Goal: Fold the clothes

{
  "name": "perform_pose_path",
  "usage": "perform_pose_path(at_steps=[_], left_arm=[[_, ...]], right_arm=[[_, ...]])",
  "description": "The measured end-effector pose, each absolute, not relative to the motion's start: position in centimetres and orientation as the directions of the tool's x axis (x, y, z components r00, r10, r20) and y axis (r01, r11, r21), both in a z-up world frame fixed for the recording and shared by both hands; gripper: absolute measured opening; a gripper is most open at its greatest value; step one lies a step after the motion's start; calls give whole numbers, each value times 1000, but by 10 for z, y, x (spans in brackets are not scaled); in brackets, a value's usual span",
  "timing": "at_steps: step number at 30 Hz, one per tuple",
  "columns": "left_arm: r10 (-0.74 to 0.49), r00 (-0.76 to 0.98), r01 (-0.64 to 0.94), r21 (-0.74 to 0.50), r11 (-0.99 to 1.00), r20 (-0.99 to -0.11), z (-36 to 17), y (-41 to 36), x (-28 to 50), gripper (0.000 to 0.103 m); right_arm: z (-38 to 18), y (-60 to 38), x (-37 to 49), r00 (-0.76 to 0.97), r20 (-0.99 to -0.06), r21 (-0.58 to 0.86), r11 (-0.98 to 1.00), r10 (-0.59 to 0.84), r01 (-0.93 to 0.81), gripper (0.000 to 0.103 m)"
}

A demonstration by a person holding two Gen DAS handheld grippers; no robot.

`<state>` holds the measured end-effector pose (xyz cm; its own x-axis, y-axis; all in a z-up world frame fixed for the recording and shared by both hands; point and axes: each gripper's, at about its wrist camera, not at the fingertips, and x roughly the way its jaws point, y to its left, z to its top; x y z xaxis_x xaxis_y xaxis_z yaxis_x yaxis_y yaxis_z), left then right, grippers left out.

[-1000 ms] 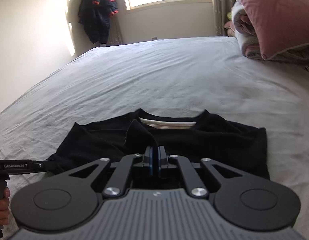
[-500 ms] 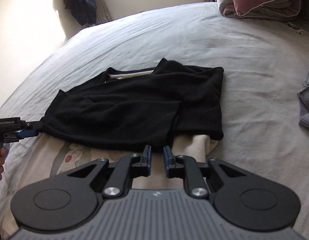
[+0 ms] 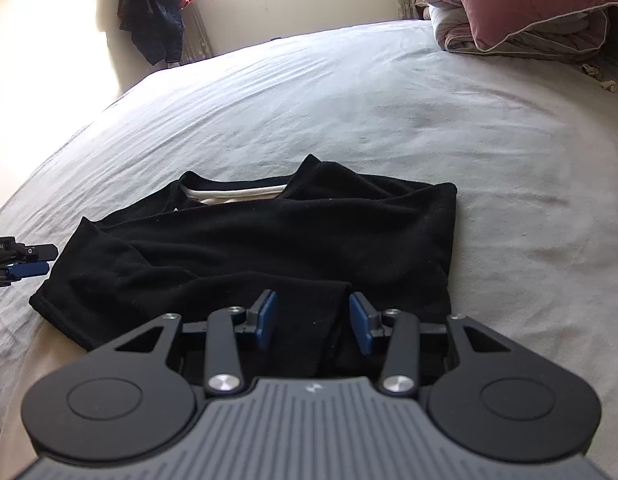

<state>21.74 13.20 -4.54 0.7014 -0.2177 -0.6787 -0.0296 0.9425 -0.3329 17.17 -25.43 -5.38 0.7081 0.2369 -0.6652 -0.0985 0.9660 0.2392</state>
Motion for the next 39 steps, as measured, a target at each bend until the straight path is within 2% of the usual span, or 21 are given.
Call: perform_pose_path(at_steps=[4,6,7,9,20,23,28,31,32,33,36,39], left_arm=[[-225,700,-18,-331,943,-678,-53,128,222,53],[-229,705,-7,-329,944,-671,-57,126,224,53],[-230,709,-2,-329,944,-667,-58,126,225,53],[-232,715,0,-331,944,-659,-60,127,227,52],[-247,762,14,-366,930,-598,-54,127,234,52],[-254,758,35,-352,935,-601,-55,120,235,52],[-259,744,44,-341,939,-616,-61,115,246,50],[-271,744,50,-354,934,-610,-62,114,251,41],[-279,744,58,-358,932,-607,-62,113,252,22],[-279,744,66,-348,935,-607,-63,110,253,13],[-202,763,67,-236,969,-614,-67,95,251,14],[-140,780,90,-112,990,-610,-72,81,249,20]], right_arm=[[-58,-248,173,714,-664,220,970,223,-99,44],[-56,-248,172,722,-655,230,969,224,-92,27],[-54,-248,171,726,-651,234,968,224,-89,14],[-52,-248,170,733,-642,243,966,224,-83,9],[30,-265,164,854,-481,192,974,200,-120,8],[20,-277,180,842,-516,183,980,158,-72,8],[-23,-282,203,774,-624,140,990,108,-26,8],[-42,-286,207,751,-654,139,990,90,3,8],[-46,-288,207,749,-656,147,989,89,11,8],[-49,-289,207,751,-654,153,988,89,16,8],[-51,-289,206,771,-632,159,987,78,30,8],[-58,-287,210,761,-646,147,988,66,38,8]])
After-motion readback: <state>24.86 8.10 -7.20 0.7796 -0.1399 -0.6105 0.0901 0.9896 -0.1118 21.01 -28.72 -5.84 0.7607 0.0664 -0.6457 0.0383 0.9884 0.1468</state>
